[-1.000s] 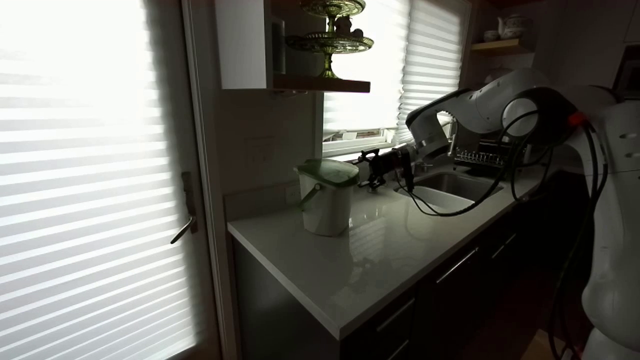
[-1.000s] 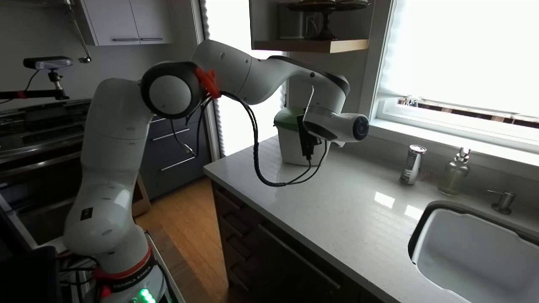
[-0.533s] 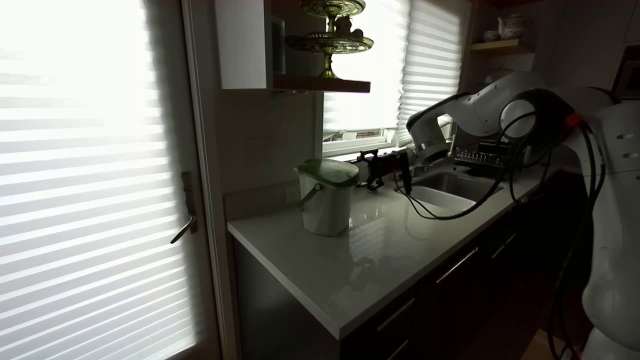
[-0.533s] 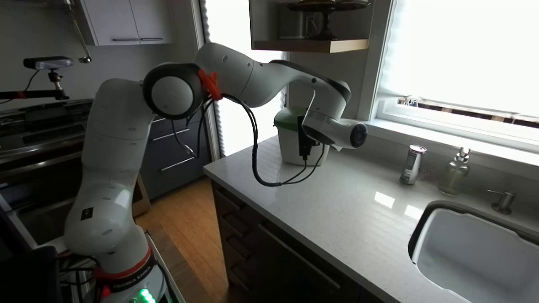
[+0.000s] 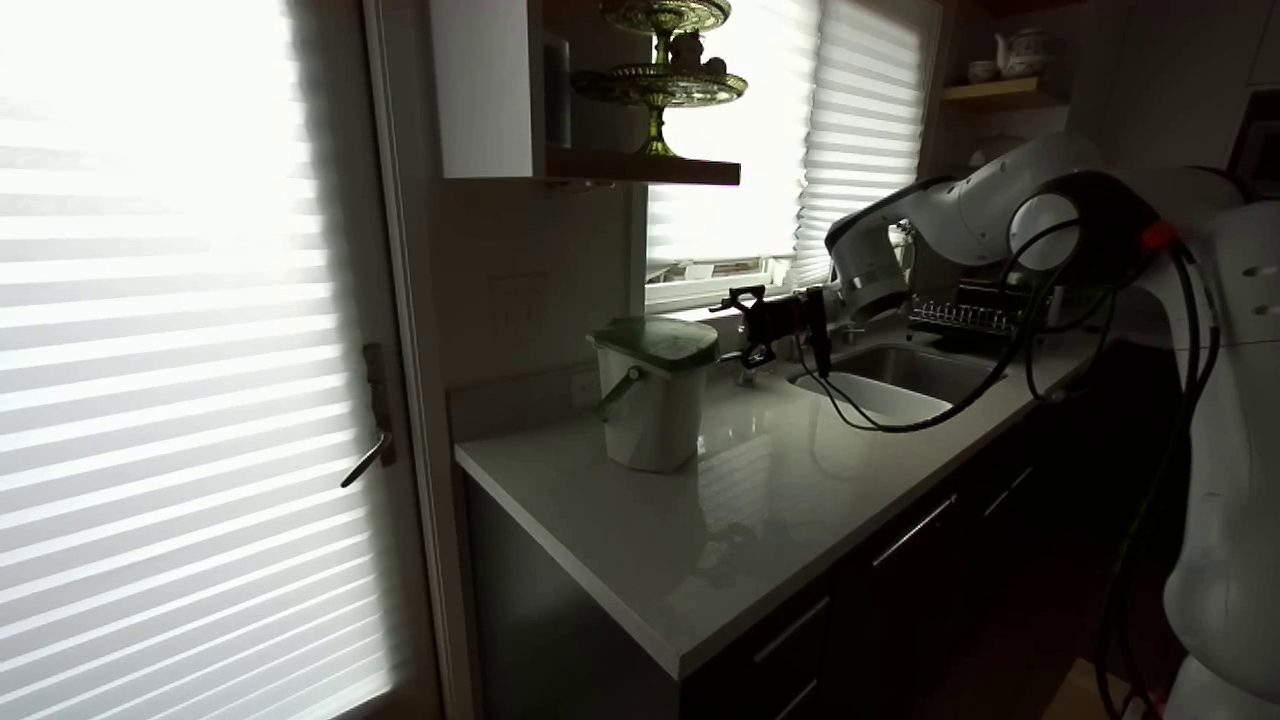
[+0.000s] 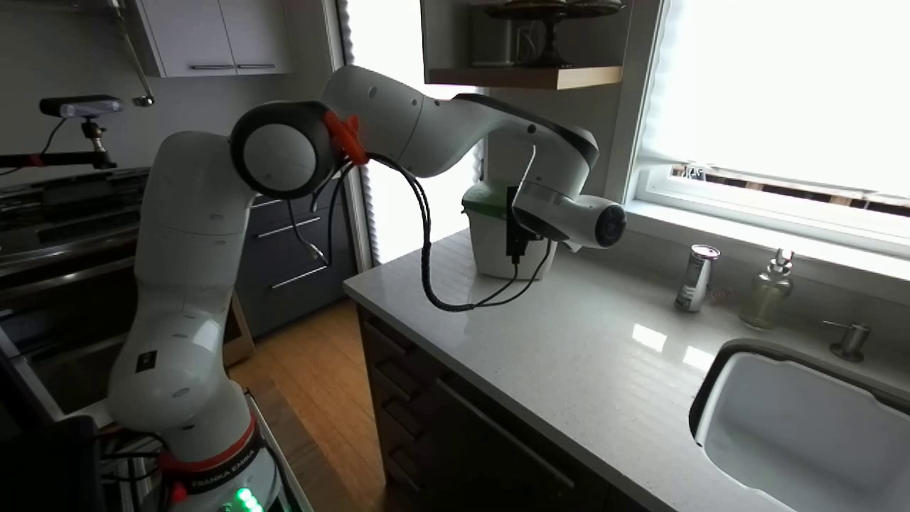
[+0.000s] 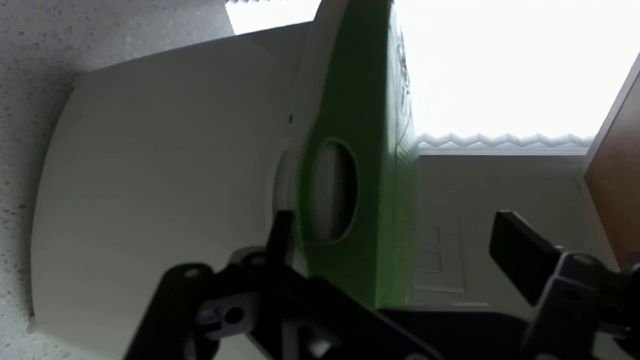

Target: Open the lid of the bin

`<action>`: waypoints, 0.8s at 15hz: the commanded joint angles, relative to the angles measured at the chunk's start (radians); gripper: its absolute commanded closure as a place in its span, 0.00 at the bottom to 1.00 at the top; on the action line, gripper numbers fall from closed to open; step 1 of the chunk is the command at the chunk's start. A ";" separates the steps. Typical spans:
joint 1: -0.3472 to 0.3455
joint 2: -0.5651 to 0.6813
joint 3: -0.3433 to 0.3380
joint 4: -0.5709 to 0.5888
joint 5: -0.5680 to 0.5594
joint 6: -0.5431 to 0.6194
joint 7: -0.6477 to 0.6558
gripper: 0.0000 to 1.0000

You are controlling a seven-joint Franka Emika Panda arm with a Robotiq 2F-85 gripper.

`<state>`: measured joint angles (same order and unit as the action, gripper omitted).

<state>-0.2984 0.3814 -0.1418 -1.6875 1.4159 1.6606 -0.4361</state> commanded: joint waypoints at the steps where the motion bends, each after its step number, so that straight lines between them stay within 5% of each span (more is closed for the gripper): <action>1: -0.002 -0.030 -0.010 -0.037 0.043 -0.041 0.022 0.00; 12: 0.001 -0.084 -0.016 -0.045 0.175 -0.138 -0.044 0.00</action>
<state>-0.3005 0.3360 -0.1498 -1.6890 1.5382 1.5540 -0.4424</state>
